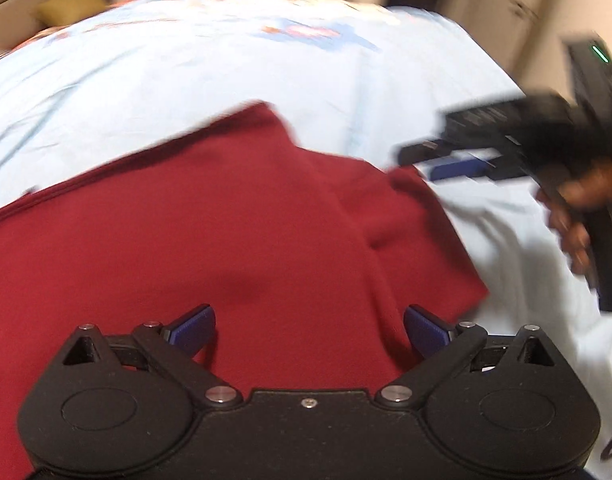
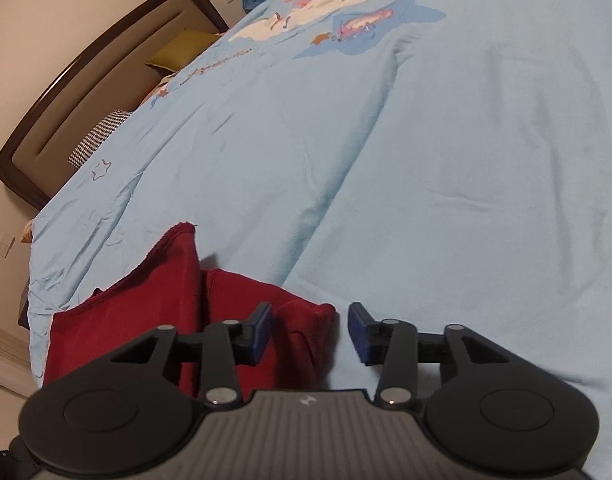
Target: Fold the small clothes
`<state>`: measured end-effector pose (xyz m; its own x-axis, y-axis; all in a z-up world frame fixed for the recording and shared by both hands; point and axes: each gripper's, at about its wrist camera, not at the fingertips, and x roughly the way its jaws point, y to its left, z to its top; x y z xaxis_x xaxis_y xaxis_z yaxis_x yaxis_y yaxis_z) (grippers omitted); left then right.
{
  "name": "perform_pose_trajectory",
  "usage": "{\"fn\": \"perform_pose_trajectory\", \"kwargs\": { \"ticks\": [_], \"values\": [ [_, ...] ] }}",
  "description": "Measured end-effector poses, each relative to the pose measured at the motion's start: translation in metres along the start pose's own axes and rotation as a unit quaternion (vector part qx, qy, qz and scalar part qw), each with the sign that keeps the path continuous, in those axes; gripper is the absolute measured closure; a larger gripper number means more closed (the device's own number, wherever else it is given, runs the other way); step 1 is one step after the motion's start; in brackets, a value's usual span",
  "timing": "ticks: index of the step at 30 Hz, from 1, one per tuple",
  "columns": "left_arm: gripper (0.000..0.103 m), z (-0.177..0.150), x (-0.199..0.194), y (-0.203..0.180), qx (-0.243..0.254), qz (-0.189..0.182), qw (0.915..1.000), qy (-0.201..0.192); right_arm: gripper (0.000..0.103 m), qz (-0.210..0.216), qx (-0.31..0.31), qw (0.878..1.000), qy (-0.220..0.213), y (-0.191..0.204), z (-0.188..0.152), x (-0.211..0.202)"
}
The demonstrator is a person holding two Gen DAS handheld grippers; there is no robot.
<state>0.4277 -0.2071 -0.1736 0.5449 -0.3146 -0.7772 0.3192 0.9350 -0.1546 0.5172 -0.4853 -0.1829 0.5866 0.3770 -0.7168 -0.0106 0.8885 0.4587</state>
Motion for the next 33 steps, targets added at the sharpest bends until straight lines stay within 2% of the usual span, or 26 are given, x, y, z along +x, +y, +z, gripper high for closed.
{"fn": "perform_pose_trajectory", "kwargs": {
  "ticks": [1,3,5,9,12,16,18,20,21,22,23,24,26,29,31,33],
  "values": [
    [0.002,-0.002,-0.009,0.008,-0.017,0.008,0.9998,-0.007,0.045,-0.001,-0.010,1.000,-0.007,0.006,-0.001,-0.006],
    [0.001,-0.007,-0.028,0.025,-0.056,0.035,0.9975,-0.025,0.034,-0.004,-0.024,1.000,-0.018,0.019,-0.006,-0.016],
    [0.001,-0.016,-0.051,0.045,-0.097,0.070,0.9919,-0.043,0.032,0.003,-0.039,0.999,-0.026,0.034,-0.015,-0.026],
    [0.001,-0.044,-0.091,0.086,-0.164,0.137,0.9747,-0.066,0.032,0.020,-0.083,0.996,-0.017,0.072,-0.042,-0.034],
    [0.001,-0.069,-0.115,0.121,-0.201,0.179,0.9612,-0.059,0.032,0.032,-0.097,0.995,0.002,0.093,-0.056,-0.025],
    [0.001,-0.095,-0.129,0.160,-0.232,0.227,0.9449,-0.041,0.040,0.018,-0.076,0.997,-0.004,0.106,-0.051,0.000],
    [0.003,-0.107,-0.134,0.180,-0.250,0.227,0.9406,-0.034,0.046,-0.002,-0.067,0.998,-0.012,0.110,-0.041,0.016],
    [0.010,-0.118,-0.139,0.198,-0.264,0.214,0.9398,-0.031,0.050,-0.017,-0.056,0.998,-0.016,0.108,-0.031,0.033],
    [0.013,-0.122,-0.141,0.204,-0.270,0.207,0.9397,-0.033,0.063,-0.019,-0.047,0.999,-0.014,0.107,-0.027,0.041],
    [0.021,-0.125,-0.142,0.210,-0.275,0.200,0.9397,-0.036,0.075,-0.018,-0.039,0.999,-0.012,0.106,-0.023,0.047],
    [0.029,-0.128,-0.143,0.213,-0.278,0.191,0.9404,-0.042,0.098,-0.019,-0.032,0.999,-0.011,0.105,-0.020,0.051],
    [0.034,-0.131,-0.144,0.215,-0.280,0.183,0.9413,-0.048,0.097,-0.021,-0.025,0.999,-0.010,0.103,-0.019,0.052],
    [0.058,-0.133,-0.145,0.220,-0.279,0.167,0.9441,-0.055,0.098,-0.020,-0.013,0.999,-0.021,0.096,-0.019,0.043],
    [0.077,-0.129,-0.143,0.226,-0.266,0.147,0.9507,-0.061,0.099,-0.027,-0.004,0.999,-0.038,0.085,-0.021,0.022],
    [0.090,-0.125,-0.142,0.227,-0.241,0.131,0.9598,-0.060,0.099,-0.041,-0.007,0.999,-0.031,0.077,-0.025,0.017],
    [0.095,-0.119,-0.140,0.228,-0.217,0.124,0.9666,-0.057,0.099,-0.053,0.002,0.998,-0.021,0.064,-0.030,0.018]
  ]
}}
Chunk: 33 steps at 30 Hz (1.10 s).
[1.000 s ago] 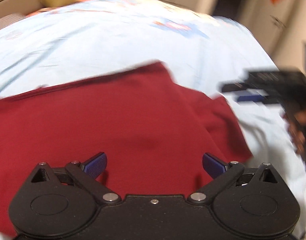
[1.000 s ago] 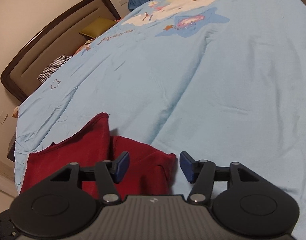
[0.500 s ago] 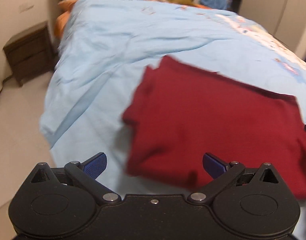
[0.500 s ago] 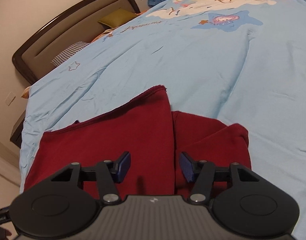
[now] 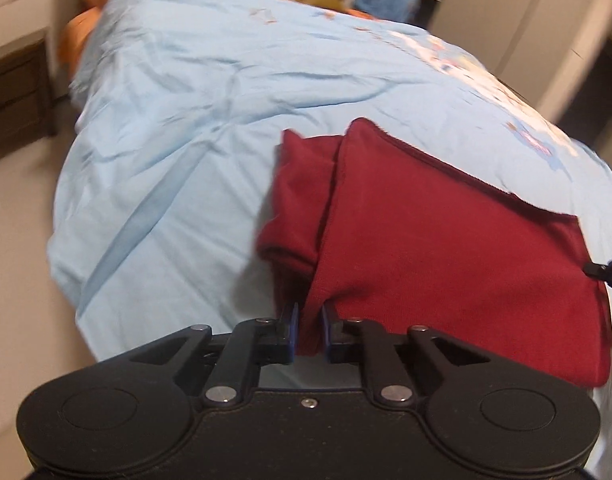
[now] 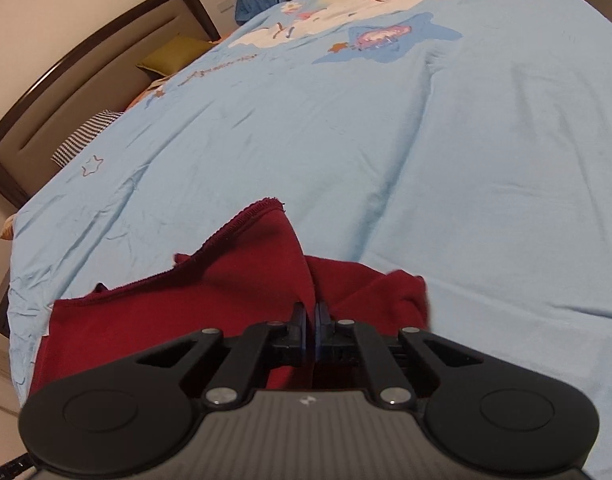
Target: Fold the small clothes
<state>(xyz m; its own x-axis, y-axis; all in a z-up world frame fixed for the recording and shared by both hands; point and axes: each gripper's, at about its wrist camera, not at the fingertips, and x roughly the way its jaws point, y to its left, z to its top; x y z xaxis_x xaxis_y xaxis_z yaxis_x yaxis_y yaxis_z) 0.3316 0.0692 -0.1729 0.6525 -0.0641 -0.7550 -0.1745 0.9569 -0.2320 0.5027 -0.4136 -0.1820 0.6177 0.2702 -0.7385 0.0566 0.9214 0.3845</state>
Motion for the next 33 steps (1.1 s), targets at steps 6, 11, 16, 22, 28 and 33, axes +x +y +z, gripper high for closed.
{"fn": "perform_pose_trajectory", "kwargs": {
  "ticks": [6,11,16,22,28,33],
  "values": [
    [0.097,0.010,-0.004,0.017,-0.007,-0.058,0.9980,0.025,0.092,0.013,-0.019,1.000,-0.003,0.009,-0.001,-0.004],
    [0.098,0.012,-0.002,0.013,0.038,-0.055,0.9967,0.047,0.069,0.039,-0.077,0.996,0.002,0.031,-0.024,-0.042],
    [0.097,0.011,0.007,0.012,0.030,-0.039,0.9973,0.055,0.067,0.078,-0.153,0.982,0.074,0.050,-0.088,-0.068],
    [0.097,0.009,0.006,0.023,-0.006,-0.034,0.9978,0.056,0.091,0.015,-0.164,0.981,0.101,0.041,-0.126,-0.054],
    [0.075,0.009,-0.014,0.032,-0.027,-0.038,0.9974,0.054,0.084,0.016,-0.164,0.982,0.088,0.045,-0.117,-0.073],
    [0.014,-0.002,-0.028,0.036,-0.066,-0.039,0.9965,0.031,0.037,0.024,-0.152,0.987,0.055,0.052,-0.114,-0.093]
  ]
}}
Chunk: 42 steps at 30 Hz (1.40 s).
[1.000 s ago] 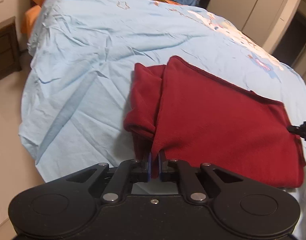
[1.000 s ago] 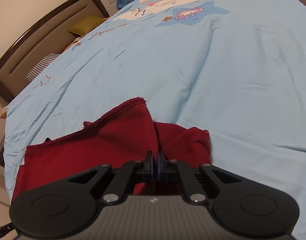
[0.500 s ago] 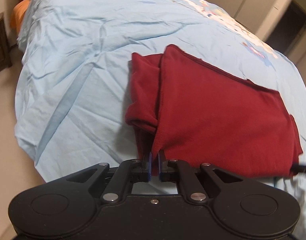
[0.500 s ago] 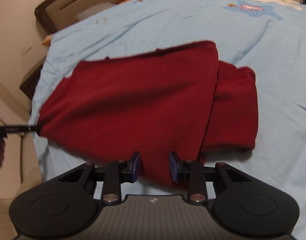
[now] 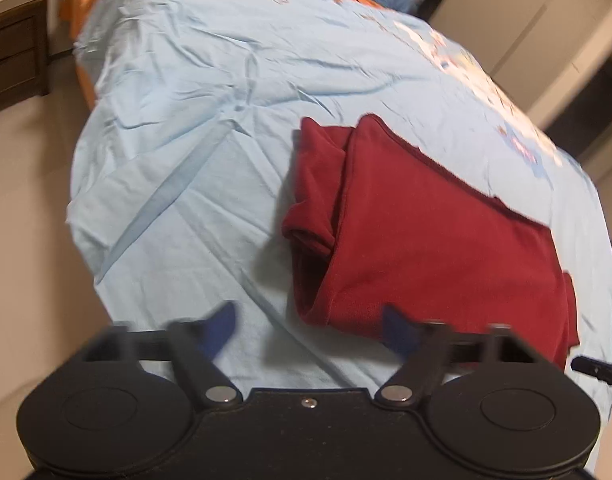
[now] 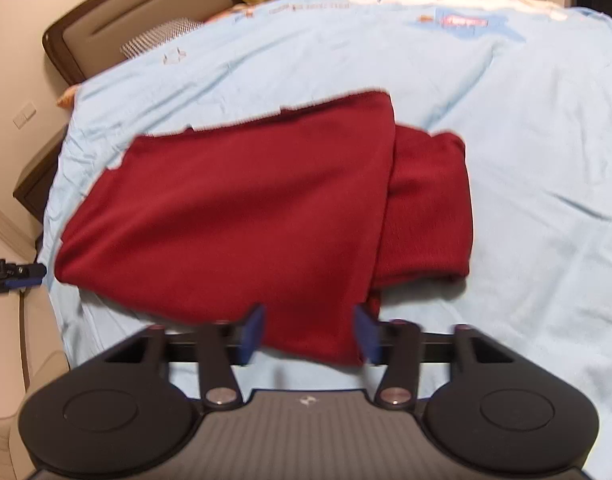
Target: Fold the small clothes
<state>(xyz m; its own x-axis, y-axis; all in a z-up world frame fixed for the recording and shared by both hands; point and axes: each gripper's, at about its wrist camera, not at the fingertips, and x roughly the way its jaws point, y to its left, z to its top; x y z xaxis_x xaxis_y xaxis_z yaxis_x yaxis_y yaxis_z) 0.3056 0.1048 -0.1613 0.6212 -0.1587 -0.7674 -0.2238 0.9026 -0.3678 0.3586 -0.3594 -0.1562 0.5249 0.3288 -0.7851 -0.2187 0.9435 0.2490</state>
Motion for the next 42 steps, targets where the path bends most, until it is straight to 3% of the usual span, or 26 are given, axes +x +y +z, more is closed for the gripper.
{"fn": "perform_pose_trajectory", "kwargs": {
  "ticks": [6,10,14,15,17,23,26,30,34,37,42],
  "values": [
    [0.012,-0.009,0.039,0.008,-0.082,-0.022,0.9960,0.029,0.017,0.017,-0.014,1.000,-0.014,0.020,0.011,0.008],
    [0.015,0.000,0.057,0.011,-0.126,-0.015,0.9919,0.001,0.015,0.038,-0.023,0.999,-0.019,0.037,0.021,0.025],
    [0.021,0.023,0.066,0.007,-0.116,-0.010,0.9930,-0.023,0.013,0.054,-0.035,0.998,-0.025,0.052,0.028,0.042],
    [0.023,0.029,0.068,0.006,-0.111,-0.013,0.9935,-0.023,0.013,0.056,-0.038,0.997,-0.024,0.054,0.029,0.046],
    [0.044,0.042,0.074,0.003,-0.101,-0.020,0.9946,-0.012,0.012,0.057,-0.043,0.997,-0.018,0.057,0.030,0.054],
    [0.078,0.056,0.080,-0.003,-0.098,-0.012,0.9951,0.012,0.011,0.045,-0.057,0.997,-0.003,0.055,0.024,0.068],
    [0.084,0.058,0.075,-0.013,-0.086,0.001,0.9962,0.010,0.009,0.049,-0.058,0.997,-0.002,0.053,0.020,0.072],
    [0.086,0.065,0.056,-0.044,-0.043,0.035,0.9985,-0.004,0.007,0.055,-0.049,0.997,-0.002,0.051,0.020,0.072],
    [0.087,0.075,0.030,-0.104,0.056,0.061,0.9963,-0.024,0.006,0.062,-0.025,0.998,-0.015,0.043,0.026,0.060],
    [0.088,0.080,0.010,-0.153,0.133,0.050,0.9887,-0.048,0.005,0.057,-0.006,0.998,-0.036,0.030,0.030,0.040],
    [0.088,0.074,-0.008,-0.239,0.244,-0.010,0.9679,-0.059,0.003,0.022,0.019,0.997,-0.072,-0.001,0.033,-0.002]
  ]
}}
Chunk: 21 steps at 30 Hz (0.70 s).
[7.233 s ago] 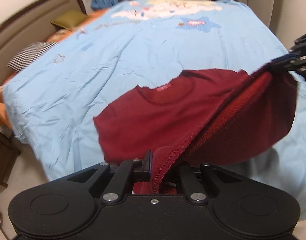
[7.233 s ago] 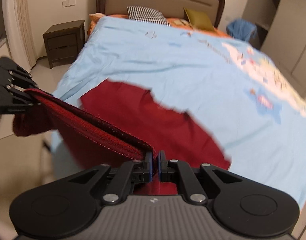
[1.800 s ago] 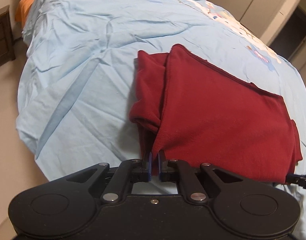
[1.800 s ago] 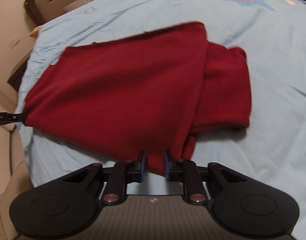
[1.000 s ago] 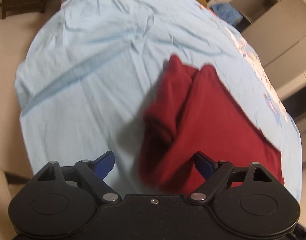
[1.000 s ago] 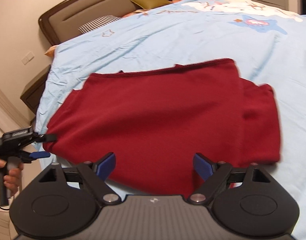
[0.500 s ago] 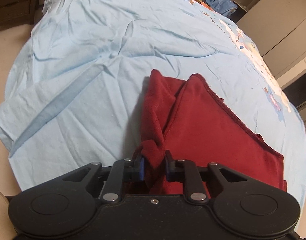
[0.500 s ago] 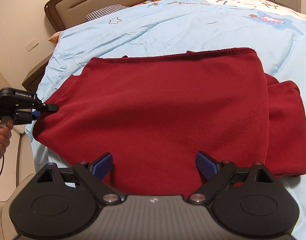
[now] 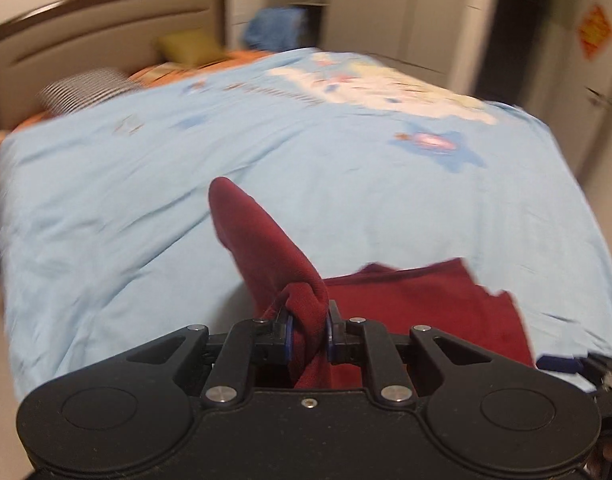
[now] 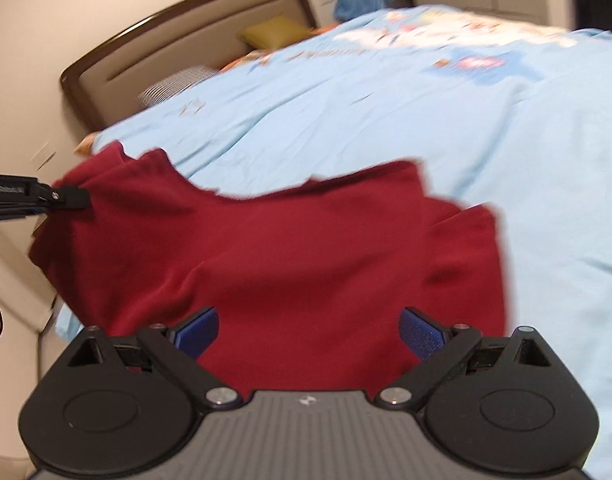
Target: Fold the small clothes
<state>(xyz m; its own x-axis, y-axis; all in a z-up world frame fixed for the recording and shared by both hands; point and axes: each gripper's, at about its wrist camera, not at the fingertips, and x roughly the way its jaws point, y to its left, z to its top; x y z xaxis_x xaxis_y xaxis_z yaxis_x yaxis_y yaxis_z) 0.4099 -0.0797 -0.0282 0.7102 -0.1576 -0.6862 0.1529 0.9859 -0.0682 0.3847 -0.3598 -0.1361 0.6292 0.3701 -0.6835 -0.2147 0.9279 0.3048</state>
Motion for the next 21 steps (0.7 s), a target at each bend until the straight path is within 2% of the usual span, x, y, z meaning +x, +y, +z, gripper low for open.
{"fn": "perform_pose_trajectory", "kwargs": {
  "ticks": [3,6,9,12,15,18,20,21],
  "values": [
    [0.088,0.005,0.005,-0.045,0.051,-0.041,0.9979,0.003,0.003,-0.032,0.017,0.999,-0.015,-0.023,0.000,-0.024],
    [0.088,-0.006,0.019,-0.085,0.090,-0.071,0.9932,0.018,0.003,-0.063,0.030,0.997,-0.022,-0.045,-0.003,-0.042],
    [0.088,-0.025,0.044,-0.113,0.099,-0.104,0.9882,0.052,0.003,-0.087,0.043,0.995,-0.021,-0.063,-0.005,-0.052],
    [0.087,-0.043,0.066,-0.130,0.109,-0.116,0.9835,0.085,0.003,-0.102,0.058,0.993,-0.017,-0.078,-0.011,-0.055],
    [0.084,-0.054,0.070,-0.133,0.111,-0.129,0.9803,0.100,0.003,-0.101,0.076,0.992,-0.019,-0.092,-0.014,-0.057],
    [0.072,-0.060,0.065,-0.132,0.102,-0.149,0.9781,0.104,0.003,-0.077,0.093,0.992,-0.023,-0.098,-0.008,-0.055],
    [0.059,-0.062,0.059,-0.131,0.096,-0.163,0.9767,0.103,0.003,-0.050,0.109,0.992,-0.026,-0.100,-0.004,-0.053],
    [0.055,-0.064,0.054,-0.130,0.096,-0.160,0.9775,0.097,0.003,-0.036,0.118,0.992,-0.027,-0.100,0.000,-0.049]
  ]
}}
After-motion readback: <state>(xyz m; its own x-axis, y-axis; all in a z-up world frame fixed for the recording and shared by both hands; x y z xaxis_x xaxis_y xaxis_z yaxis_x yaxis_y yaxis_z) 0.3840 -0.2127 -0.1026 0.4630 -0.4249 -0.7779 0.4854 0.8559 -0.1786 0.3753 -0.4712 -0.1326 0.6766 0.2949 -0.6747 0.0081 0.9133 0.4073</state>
